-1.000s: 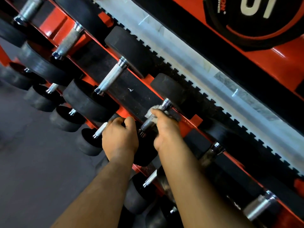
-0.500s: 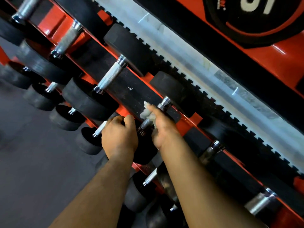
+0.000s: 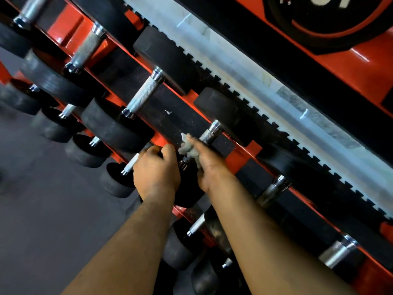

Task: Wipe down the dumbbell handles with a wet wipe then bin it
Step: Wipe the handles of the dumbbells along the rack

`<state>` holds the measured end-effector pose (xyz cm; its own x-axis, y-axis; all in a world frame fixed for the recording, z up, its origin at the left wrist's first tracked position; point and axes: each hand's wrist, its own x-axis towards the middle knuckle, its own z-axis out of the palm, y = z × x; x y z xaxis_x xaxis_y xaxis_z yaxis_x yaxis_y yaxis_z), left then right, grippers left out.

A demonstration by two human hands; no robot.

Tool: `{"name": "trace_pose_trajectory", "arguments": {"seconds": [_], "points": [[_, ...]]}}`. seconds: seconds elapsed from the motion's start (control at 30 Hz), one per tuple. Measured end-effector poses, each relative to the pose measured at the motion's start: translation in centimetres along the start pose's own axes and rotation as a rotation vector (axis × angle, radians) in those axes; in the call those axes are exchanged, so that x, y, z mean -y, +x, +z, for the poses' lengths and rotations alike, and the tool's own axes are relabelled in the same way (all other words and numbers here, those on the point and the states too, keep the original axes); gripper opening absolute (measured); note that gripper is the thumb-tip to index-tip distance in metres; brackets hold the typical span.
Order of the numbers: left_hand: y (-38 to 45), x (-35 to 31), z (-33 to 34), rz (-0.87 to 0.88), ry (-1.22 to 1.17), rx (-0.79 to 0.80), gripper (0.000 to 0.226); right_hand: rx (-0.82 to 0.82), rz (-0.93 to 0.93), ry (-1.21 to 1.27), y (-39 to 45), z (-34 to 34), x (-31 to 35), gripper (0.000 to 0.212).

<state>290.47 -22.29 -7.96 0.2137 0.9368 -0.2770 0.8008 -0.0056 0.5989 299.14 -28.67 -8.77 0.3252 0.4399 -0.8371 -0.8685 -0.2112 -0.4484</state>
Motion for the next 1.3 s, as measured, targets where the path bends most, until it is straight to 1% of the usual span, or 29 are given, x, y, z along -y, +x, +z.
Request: {"name": "trace_pose_trajectory", "arguments": {"seconds": [0.07, 0.1, 0.2, 0.3, 0.37, 0.4, 0.47, 0.5, 0.57, 0.63, 0.67, 0.73, 0.77, 0.93, 0.97, 1.0, 1.03, 1.07, 1.1, 1.13, 1.17, 1.2, 1.3], "points": [[0.1, 0.1, -0.1, -0.009, -0.003, 0.001, 0.039, 0.014, 0.001, 0.01, 0.7, 0.1, -0.1, 0.025], [0.1, 0.2, -0.1, -0.008, 0.002, 0.004, 0.039, 0.012, -0.007, 0.018, 0.9, -0.1, -0.4, 0.025], [0.2, 0.2, 0.0, -0.01, 0.008, 0.001, 0.039, -0.03, -0.058, 0.068, -0.4, -1.3, -1.6, 0.043], [0.1, 0.1, 0.1, -0.025, 0.014, 0.0, 0.039, -0.089, -0.075, 0.024, -1.0, -1.7, -1.9, 0.037], [0.0, 0.0, 0.0, -0.022, 0.02, 0.009, 0.037, -0.083, -0.067, -0.016, -0.9, -0.7, -1.4, 0.042], [0.0, -0.1, -0.1, -0.027, 0.019, 0.014, 0.036, -0.072, -0.073, -0.016, -0.8, 0.0, -1.1, 0.039], [0.0, -0.2, -0.2, -0.039, 0.017, 0.021, 0.034, -0.11, -0.133, -0.048, -0.3, 1.0, -1.0, 0.02], [-0.1, -0.3, -0.2, -0.043, 0.02, 0.026, 0.034, -0.139, -0.154, -0.09, -0.2, 1.2, -1.2, 0.011], [-0.1, -0.4, -0.2, -0.033, 0.02, 0.025, 0.037, -0.189, -0.142, -0.203, 0.1, 1.0, -2.1, 0.015], [0.0, -0.3, -0.2, -0.03, 0.008, 0.018, 0.038, -0.21, -0.1, -0.388, -0.1, 0.5, -3.1, 0.026], [0.0, -0.2, -0.2, -0.035, 0.0, 0.013, 0.039, -0.19, -0.109, -0.477, -0.2, 0.0, -3.8, 0.031], [0.1, -0.1, 0.0, -0.043, -0.008, 0.011, 0.039, -0.138, -0.153, -0.607, -0.9, -0.8, -4.7, 0.025], [0.1, 0.0, 0.0, -0.045, -0.01, 0.011, 0.039, -0.117, -0.173, -0.661, -2.1, -0.8, -4.4, 0.022], [0.0, 0.1, -0.1, -0.044, -0.003, 0.012, 0.04, -0.013, -0.22, -0.907, -5.3, -2.6, -1.3, 0.03], [0.1, 0.1, -0.1, -0.044, -0.002, 0.008, 0.04, 0.026, -0.25, -0.922, -5.6, -2.6, -0.4, 0.03], [0.0, 0.0, -0.1, -0.047, -0.002, 0.005, 0.04, 0.044, -0.337, -0.939, -6.0, -2.6, 0.6, 0.029], [0.0, -0.1, -0.1, -0.051, -0.001, 0.004, 0.04, 0.017, -0.497, -1.025, -6.0, -2.8, 1.5, 0.03], [0.0, -0.2, -0.1, -0.058, -0.002, 0.006, 0.039, -0.039, -0.693, -1.167, -5.9, -2.9, 2.3, 0.035], [0.0, -0.2, -0.1, -0.065, -0.002, 0.01, 0.039, -0.094, -0.898, -1.376, -5.6, -2.9, 3.1, 0.041], [0.0, -0.3, -0.2, -0.068, 0.0, 0.013, 0.038, -0.114, -1.057, -1.583, -4.9, -2.9, 3.5, 0.046], [0.0, -0.3, -0.2, -0.071, 0.002, 0.007, 0.039, -0.094, -1.136, -1.761, -4.1, -3.1, 3.7, 0.049], [0.0, -0.3, -0.2, -0.067, 0.004, 0.003, 0.039, -0.071, -1.149, -1.895, -3.2, -3.3, 3.6, 0.053], [-0.1, -0.3, -0.2, -0.054, 0.002, -0.004, 0.04, -0.018, -1.012, -2.25, -1.4, -4.0, 2.5, 0.058]]}}
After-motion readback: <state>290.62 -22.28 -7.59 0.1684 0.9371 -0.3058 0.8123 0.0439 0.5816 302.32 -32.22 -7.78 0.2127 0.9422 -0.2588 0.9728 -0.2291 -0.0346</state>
